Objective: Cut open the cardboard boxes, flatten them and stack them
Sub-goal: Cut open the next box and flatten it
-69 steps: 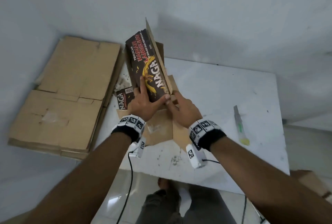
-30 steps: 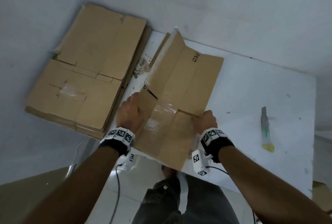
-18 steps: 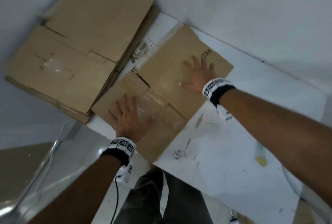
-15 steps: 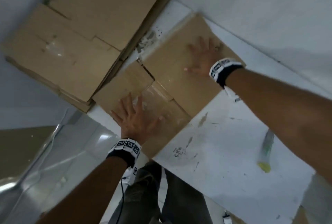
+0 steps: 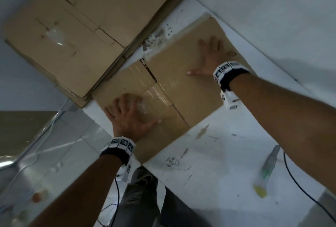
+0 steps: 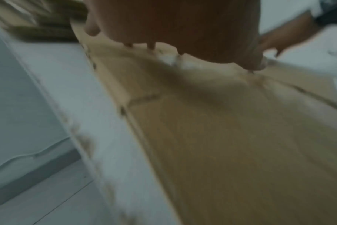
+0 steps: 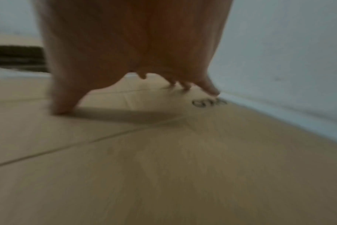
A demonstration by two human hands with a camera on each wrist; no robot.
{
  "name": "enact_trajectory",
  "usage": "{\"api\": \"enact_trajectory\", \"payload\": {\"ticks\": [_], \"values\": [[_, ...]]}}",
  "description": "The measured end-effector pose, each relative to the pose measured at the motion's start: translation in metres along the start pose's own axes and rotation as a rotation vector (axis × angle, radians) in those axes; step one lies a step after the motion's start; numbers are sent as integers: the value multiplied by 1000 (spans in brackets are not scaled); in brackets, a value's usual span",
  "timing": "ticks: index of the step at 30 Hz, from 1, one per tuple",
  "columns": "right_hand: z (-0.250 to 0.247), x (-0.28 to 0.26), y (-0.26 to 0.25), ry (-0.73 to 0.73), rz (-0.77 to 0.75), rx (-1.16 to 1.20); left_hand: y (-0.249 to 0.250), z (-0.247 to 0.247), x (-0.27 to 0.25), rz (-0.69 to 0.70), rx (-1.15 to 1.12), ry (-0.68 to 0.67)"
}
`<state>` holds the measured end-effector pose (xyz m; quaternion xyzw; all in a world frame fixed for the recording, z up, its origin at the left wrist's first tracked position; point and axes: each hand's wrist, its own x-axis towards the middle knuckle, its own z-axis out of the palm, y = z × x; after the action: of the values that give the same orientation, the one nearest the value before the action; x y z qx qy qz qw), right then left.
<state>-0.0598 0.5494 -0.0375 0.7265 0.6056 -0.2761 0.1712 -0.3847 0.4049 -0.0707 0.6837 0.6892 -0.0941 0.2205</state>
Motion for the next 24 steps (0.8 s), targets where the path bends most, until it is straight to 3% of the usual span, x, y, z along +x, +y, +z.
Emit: {"api": "enact_trajectory", "payload": {"ticks": [3, 7, 9, 13, 15, 17, 19, 21, 24], "values": [[44, -39, 33, 112, 221, 199, -9, -15, 22, 74, -18, 38], [107, -59, 65, 220, 169, 206, -9, -1, 40, 107, 119, -111], [115, -55, 64, 262, 162, 210, -9, 2, 43, 84, 119, -118], [92, -58, 60, 193, 224, 91, -9, -9, 36, 76, 41, -80], [72, -50, 64, 221, 298, 118, -9, -12, 19, -114, -110, 97], [55, -41, 67, 298, 369, 216, -9, -8, -10, -472, -319, 234], [43, -33, 65, 297, 421, 276, -13, -1, -37, -703, -495, 149], [34, -32, 64, 250, 481, 279, -20, 2, -44, -732, -671, 36], [19, -45, 71, 198, 540, 317, -39, -6, -34, -780, -881, 6]]}}
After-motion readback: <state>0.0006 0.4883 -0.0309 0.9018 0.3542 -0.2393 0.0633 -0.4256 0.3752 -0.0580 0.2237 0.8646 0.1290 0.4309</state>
